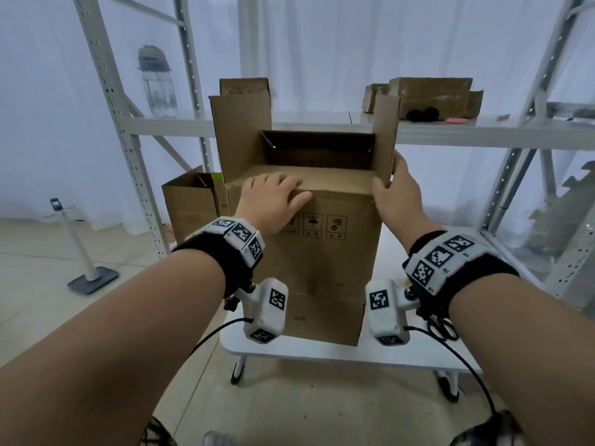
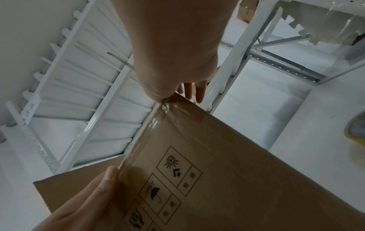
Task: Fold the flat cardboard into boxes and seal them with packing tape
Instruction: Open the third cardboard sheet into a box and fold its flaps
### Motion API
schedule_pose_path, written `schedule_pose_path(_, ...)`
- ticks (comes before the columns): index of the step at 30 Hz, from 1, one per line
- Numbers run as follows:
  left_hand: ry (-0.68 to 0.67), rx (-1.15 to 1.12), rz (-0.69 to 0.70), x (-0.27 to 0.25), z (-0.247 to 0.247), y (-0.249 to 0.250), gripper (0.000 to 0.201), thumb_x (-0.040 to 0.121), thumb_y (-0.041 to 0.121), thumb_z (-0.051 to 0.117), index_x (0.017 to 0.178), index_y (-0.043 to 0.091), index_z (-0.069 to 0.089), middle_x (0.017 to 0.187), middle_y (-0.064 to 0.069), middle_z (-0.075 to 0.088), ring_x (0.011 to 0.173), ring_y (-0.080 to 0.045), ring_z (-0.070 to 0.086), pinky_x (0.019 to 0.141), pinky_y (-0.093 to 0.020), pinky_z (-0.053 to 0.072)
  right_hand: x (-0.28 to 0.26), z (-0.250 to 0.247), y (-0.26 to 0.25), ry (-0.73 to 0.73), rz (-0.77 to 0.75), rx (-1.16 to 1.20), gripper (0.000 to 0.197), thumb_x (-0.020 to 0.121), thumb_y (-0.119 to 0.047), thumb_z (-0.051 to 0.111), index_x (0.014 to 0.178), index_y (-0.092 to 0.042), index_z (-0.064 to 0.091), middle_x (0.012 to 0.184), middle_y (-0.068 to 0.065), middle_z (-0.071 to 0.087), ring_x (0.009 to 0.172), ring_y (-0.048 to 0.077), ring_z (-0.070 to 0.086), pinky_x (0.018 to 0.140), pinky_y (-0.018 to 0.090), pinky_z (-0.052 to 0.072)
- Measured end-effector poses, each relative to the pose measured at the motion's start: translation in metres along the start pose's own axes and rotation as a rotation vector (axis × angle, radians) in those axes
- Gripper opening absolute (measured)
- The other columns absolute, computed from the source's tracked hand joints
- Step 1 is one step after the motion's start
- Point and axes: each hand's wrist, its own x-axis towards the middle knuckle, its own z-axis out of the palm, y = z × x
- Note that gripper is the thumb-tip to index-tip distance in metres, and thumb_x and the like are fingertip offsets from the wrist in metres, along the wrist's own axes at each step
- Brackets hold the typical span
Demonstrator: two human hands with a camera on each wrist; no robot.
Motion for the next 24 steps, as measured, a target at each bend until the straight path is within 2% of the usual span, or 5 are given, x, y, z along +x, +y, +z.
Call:
schedule_pose_path(4, 0.176, -0.076, -0.107, 0.004, -0.014, -0.017, 0.047, 0.1, 0.047, 0.036, 0.139, 0.022, 0.043, 0.158, -0.011, 0.02, 0.147, -0.027, 0.009, 0.118, -0.045, 0.005, 0.01, -0.006, -0.008, 0.006, -0.017, -0.061, 0.07, 0.094, -0.01, 0.053, 0.153, -0.016, 0.015, 0.135, 0.006, 0.05, 0.111, 0.022, 0.054, 0.094, 0.033, 0.047)
schedule_pose_path(7, 0.329, -0.091, -0.187, 0.009, -0.031, -0.03, 0.063, 0.096, 0.039, 0.051, 0.148, 0.018, 0.025, 0.16, -0.013, 0.0, 0.148, -0.03, -0.006, 0.119, -0.045, -0.004, 0.015, -0.008, -0.022, 0.113, -0.055, -0.187, 0.093, 0.089, -0.011, 0.063, 0.155, -0.018, -0.001, 0.156, 0.012, 0.023, 0.138, 0.03, 0.033, 0.108, 0.043, 0.038)
schedule_pose_path(13, 0.41, -0.499, -0.299, 0.021, -0.063, -0.038, 0.099, 0.091, 0.033, 0.064, 0.152, 0.016, -0.012, 0.159, -0.013, -0.016, 0.148, -0.029, 0.006, 0.116, -0.041, 0.022, 0.023, -0.008, -0.054, 0.184, -0.217, -0.454, 0.091, 0.091, -0.016, 0.059, 0.154, -0.008, -0.007, 0.161, 0.018, -0.007, 0.148, 0.034, 0.003, 0.119, 0.041, 0.013)
schedule_pose_path(17, 0.294, -0.663, -0.402, 0.028, -0.071, -0.047, 0.097, 0.093, 0.031, 0.061, 0.152, 0.014, -0.013, 0.159, -0.012, 0.016, 0.145, -0.026, 0.022, 0.117, -0.038, 0.022, 0.029, -0.008, -0.07, 0.235, -0.432, -0.789, 0.088, 0.09, -0.016, 0.055, 0.154, -0.011, -0.005, 0.16, 0.022, -0.011, 0.148, 0.037, -0.008, 0.117, 0.048, -0.012)
schedule_pose_path(24, 0.307, -0.646, -0.362, 0.039, -0.077, -0.062, 0.067, 0.096, 0.027, 0.056, 0.15, 0.012, 0.02, 0.142, -0.008, 0.046, 0.127, -0.024, 0.046, 0.102, -0.031, 0.037, 0.059, 0.022, -0.099, -0.376, -0.296, -0.928, 0.068, 0.097, -0.059, 0.035, 0.153, -0.021, 0.024, 0.162, 0.011, 0.007, 0.149, 0.03, 0.0, 0.116, 0.056, -0.003)
